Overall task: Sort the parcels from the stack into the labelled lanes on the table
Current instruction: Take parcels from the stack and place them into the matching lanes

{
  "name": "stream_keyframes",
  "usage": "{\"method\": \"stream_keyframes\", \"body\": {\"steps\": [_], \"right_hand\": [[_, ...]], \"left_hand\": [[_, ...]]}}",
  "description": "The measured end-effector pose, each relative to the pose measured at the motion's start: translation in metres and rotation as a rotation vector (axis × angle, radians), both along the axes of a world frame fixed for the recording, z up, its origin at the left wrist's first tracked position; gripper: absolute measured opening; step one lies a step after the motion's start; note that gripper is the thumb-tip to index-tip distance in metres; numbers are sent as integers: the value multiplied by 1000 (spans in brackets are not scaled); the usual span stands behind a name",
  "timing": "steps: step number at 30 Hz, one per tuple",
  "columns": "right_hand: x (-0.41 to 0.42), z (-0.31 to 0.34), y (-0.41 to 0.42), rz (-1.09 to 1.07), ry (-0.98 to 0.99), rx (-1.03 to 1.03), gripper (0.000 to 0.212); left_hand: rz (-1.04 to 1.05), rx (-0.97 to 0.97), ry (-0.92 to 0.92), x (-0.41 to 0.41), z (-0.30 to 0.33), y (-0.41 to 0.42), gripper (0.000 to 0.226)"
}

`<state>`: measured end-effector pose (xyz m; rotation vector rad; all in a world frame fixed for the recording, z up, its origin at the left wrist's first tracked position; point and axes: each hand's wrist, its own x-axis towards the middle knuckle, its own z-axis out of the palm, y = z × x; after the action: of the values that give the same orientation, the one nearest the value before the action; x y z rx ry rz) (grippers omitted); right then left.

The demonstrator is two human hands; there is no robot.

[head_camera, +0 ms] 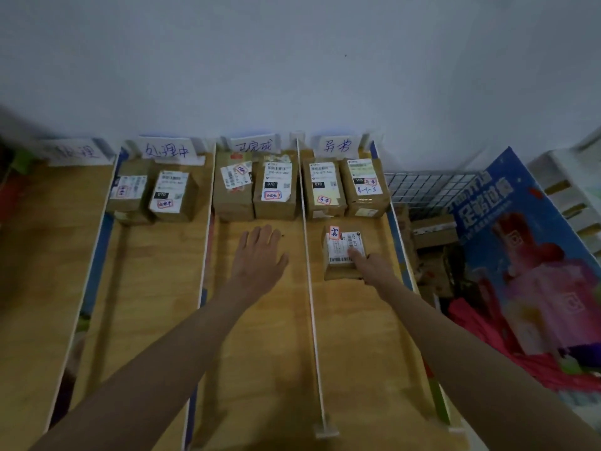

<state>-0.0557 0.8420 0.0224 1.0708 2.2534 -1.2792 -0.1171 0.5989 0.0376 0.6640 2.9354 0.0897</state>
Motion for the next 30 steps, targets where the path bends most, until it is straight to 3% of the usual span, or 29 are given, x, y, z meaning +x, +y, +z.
{"method": "stream_keyframes", "body": {"steps": [10, 16, 20, 24, 30], "right_hand": [[-60, -55, 11, 101, -22, -39, 60], [-63, -49, 17, 102, -39, -13, 63], [-46, -15, 15, 149, 158, 137, 57], [-15, 22, -10, 426, 463, 477, 40], [28, 46, -85, 749, 736, 684, 44]], "left_hand": [[92, -67, -21, -12, -26, 17, 60], [131, -38, -11, -7, -28, 17, 55], [193, 4, 25, 3, -15, 9, 53], [211, -2, 122, 26, 4, -5, 52], [272, 21, 218, 84, 26, -51, 50]]}}
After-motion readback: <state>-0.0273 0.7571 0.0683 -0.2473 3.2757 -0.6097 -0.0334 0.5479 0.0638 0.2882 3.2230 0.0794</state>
